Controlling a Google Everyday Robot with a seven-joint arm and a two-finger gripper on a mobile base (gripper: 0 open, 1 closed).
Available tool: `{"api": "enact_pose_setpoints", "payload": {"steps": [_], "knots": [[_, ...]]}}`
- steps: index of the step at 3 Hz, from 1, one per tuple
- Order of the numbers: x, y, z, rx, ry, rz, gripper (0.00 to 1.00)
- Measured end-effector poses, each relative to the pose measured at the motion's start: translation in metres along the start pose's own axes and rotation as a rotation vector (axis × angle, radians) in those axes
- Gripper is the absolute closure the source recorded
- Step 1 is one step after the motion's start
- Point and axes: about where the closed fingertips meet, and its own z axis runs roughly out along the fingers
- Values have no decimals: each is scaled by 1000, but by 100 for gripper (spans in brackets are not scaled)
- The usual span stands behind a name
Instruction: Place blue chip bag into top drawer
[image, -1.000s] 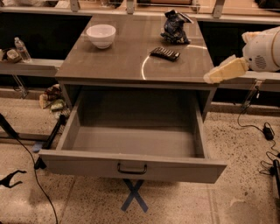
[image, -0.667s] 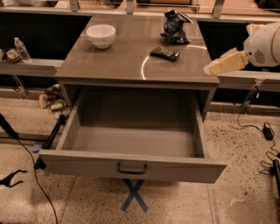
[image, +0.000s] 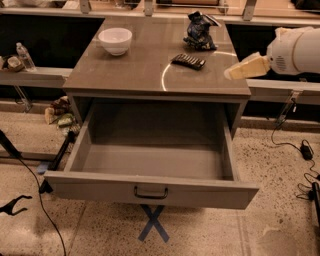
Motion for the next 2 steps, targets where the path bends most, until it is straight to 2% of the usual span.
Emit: {"api": "enact_pose_setpoints", "payload": {"steps": [2], "knots": [[-1,-49,95,134,-82,114,0]]}}
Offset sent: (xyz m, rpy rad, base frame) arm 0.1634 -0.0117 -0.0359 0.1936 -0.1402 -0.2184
